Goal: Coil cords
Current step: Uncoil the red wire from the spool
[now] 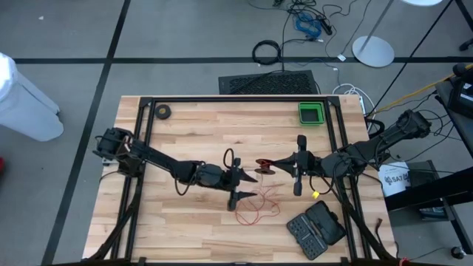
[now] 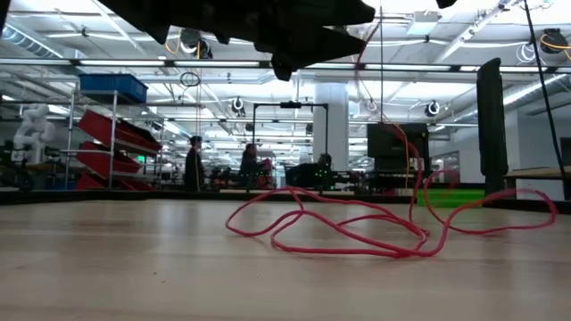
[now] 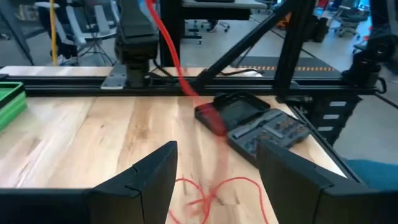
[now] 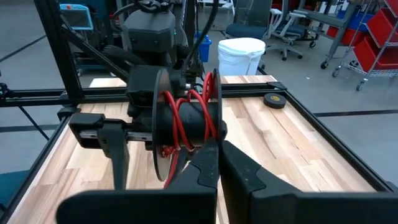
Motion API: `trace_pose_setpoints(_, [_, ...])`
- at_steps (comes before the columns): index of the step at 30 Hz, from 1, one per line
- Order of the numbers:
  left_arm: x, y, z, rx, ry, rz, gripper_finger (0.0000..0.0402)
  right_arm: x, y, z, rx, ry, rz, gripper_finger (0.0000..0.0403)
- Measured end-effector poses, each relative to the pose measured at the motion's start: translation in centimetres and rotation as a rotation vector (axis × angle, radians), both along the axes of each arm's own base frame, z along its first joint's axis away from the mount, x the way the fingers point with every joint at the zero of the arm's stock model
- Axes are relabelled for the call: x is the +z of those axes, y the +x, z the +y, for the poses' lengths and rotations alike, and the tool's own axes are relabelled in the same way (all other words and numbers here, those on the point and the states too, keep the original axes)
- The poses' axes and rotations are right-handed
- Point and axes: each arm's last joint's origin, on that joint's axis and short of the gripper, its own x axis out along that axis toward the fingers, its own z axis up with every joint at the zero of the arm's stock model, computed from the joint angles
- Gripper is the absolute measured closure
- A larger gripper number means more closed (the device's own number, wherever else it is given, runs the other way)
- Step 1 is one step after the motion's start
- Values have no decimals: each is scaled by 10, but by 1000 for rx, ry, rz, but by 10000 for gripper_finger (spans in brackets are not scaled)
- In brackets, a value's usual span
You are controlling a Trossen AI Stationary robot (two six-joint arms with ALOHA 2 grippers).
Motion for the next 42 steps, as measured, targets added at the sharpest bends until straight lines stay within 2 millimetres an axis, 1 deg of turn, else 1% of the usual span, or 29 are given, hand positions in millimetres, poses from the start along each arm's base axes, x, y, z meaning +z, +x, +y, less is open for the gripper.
trace_pose_setpoints(9, [0,0,1,1,0,0,175,0,0,0,0,0,0,403])
trace_pose_setpoints(17, [1,1,4,114,19,-14,175,0,0,0,0,0,0,403])
trace_pose_setpoints(42, [1,1,4,114,19,-14,175,0,0,0,0,0,0,403])
